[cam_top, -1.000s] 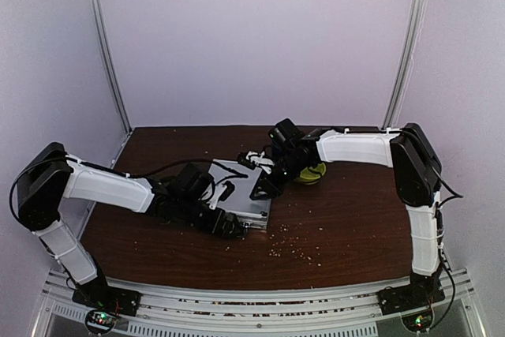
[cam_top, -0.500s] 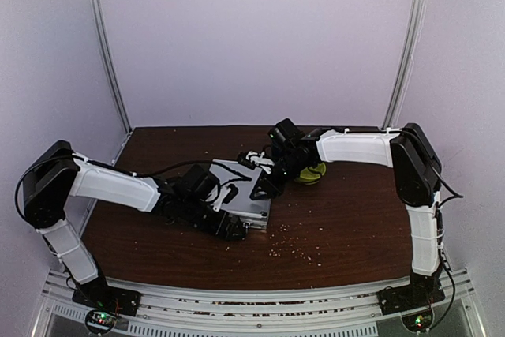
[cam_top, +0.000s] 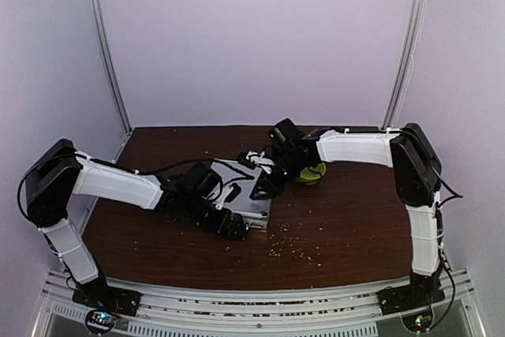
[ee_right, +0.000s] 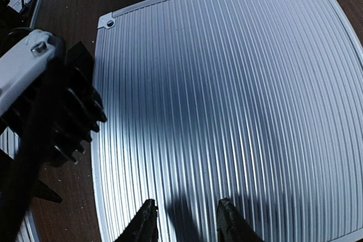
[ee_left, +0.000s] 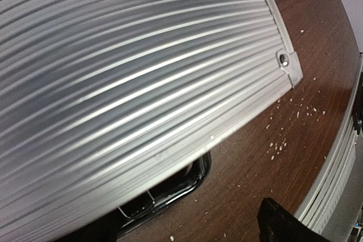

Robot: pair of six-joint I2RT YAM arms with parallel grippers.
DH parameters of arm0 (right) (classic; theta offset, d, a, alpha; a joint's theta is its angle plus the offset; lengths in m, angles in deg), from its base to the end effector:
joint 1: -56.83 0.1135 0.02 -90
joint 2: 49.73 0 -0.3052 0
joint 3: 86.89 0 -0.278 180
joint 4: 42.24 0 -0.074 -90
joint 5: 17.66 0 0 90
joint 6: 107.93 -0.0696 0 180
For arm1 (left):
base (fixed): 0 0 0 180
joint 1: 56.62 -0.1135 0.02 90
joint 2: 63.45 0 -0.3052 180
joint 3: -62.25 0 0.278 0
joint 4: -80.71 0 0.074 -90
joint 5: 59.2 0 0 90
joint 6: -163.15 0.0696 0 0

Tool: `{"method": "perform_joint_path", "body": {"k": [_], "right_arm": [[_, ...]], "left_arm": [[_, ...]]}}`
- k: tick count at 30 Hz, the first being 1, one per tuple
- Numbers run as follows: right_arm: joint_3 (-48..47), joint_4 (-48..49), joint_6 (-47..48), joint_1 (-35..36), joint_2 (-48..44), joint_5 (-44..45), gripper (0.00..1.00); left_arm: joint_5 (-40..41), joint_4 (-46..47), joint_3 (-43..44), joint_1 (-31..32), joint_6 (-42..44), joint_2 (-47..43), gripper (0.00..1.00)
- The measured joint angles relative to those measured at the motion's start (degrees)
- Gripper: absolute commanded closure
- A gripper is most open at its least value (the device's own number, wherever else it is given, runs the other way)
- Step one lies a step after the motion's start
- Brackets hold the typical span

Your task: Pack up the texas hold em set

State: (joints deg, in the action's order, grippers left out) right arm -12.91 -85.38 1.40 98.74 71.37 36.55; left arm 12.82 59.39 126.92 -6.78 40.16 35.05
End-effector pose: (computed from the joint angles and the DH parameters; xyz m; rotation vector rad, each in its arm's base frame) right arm 0.3559 0.3741 0.1916 -1.5074 2.0846 0.9539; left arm 0.2262 -0.3013 0.1455 0.5377 2.6991 -0.8968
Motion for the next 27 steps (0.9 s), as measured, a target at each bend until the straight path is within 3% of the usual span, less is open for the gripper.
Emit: {"method": "perform_joint_path", "body": {"k": [15,27], "right_arm": [[0.00,0.00,0.02,0.00,0.00,-0.02,0.62],[0.00,0.00,0.02,0.00,0.02,-0.28,0.63]], "left_arm": [[-0.46,-0.33,0.09,-0.20,0.09,-1.01,0.15],[3.15,-10.40,12.63,0.09,6.29,-11.04,0.18]]}}
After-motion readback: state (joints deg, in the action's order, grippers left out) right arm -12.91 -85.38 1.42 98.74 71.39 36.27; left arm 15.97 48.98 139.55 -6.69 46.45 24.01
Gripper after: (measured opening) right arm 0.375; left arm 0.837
